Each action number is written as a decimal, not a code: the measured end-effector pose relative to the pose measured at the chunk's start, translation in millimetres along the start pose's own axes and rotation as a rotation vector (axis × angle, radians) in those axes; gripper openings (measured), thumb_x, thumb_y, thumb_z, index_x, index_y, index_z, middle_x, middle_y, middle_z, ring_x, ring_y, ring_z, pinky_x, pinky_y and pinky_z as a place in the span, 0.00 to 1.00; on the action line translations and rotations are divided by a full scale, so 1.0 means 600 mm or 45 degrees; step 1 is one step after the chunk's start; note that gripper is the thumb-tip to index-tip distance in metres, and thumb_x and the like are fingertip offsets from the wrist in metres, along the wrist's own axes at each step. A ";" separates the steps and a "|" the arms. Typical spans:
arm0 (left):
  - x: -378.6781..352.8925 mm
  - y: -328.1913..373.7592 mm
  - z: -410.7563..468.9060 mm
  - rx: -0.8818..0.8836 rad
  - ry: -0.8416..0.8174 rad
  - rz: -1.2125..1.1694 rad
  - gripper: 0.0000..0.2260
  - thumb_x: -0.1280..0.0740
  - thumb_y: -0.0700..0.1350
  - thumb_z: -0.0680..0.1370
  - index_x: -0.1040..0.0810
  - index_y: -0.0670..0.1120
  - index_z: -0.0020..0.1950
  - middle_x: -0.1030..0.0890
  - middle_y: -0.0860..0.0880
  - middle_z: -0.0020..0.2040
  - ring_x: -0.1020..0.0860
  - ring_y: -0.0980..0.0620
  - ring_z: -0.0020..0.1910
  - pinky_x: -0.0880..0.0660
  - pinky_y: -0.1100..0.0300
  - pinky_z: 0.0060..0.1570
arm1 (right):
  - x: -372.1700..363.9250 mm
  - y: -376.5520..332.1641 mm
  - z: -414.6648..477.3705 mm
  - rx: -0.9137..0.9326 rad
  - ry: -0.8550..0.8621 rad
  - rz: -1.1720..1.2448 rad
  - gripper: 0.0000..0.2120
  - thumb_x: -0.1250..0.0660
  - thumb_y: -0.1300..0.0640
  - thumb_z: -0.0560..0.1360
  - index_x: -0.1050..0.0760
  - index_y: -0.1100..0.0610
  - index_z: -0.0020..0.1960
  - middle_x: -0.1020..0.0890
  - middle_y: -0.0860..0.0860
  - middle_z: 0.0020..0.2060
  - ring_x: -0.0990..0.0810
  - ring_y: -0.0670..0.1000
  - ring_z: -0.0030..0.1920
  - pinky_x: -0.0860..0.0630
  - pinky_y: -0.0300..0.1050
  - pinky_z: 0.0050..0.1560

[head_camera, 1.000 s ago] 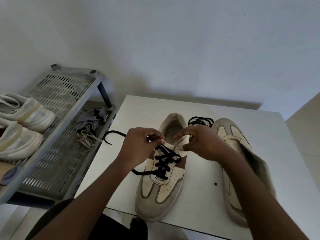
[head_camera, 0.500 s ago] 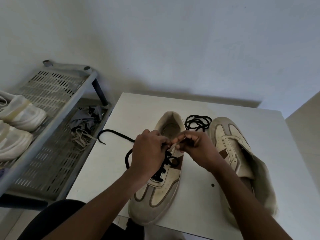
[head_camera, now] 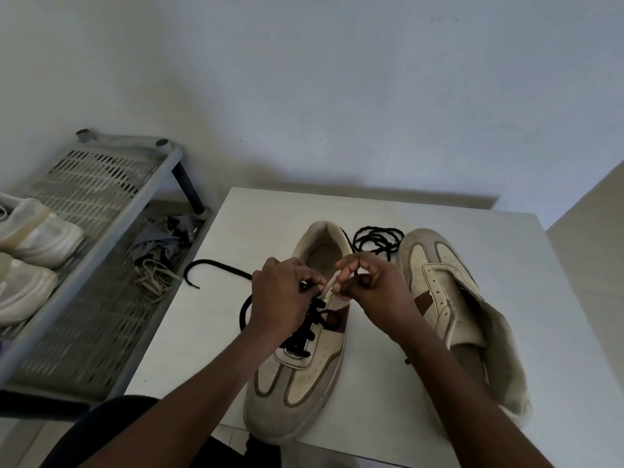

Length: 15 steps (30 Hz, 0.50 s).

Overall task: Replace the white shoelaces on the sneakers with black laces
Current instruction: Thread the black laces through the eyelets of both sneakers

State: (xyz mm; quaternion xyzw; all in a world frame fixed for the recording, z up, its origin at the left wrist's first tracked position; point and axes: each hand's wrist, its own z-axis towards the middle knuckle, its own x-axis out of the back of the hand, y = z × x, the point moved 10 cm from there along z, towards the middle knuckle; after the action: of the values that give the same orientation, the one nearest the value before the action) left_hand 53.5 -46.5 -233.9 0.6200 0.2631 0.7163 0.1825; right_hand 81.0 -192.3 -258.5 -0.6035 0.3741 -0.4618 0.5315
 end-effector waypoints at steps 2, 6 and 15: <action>0.002 0.010 -0.001 -0.058 0.010 0.097 0.05 0.28 0.46 0.74 0.15 0.52 0.48 0.22 0.59 0.41 0.32 0.55 0.47 0.41 0.58 0.47 | 0.000 -0.002 0.001 0.002 0.008 -0.089 0.09 0.28 0.71 0.70 0.21 0.58 0.38 0.21 0.51 0.50 0.17 0.48 0.43 0.21 0.37 0.39; 0.001 0.024 -0.002 -0.226 0.034 0.129 0.05 0.26 0.44 0.72 0.14 0.52 0.47 0.16 0.55 0.44 0.34 0.56 0.43 0.46 0.59 0.42 | -0.003 0.002 0.001 -0.033 -0.012 -0.063 0.11 0.29 0.72 0.70 0.21 0.57 0.36 0.21 0.52 0.50 0.17 0.47 0.43 0.21 0.37 0.40; 0.017 0.011 0.002 -0.053 -0.030 -0.153 0.13 0.25 0.41 0.69 0.18 0.53 0.51 0.18 0.57 0.33 0.19 0.58 0.39 0.25 0.54 0.53 | -0.002 0.001 -0.005 -0.064 -0.037 -0.091 0.08 0.30 0.71 0.71 0.19 0.59 0.41 0.20 0.50 0.54 0.17 0.50 0.43 0.18 0.42 0.43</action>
State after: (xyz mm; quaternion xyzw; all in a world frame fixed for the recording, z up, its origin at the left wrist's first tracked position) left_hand 53.5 -45.8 -221.8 0.6076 0.2827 0.7020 0.2411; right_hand 78.0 -191.8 -259.1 -0.6363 0.3559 -0.4622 0.5048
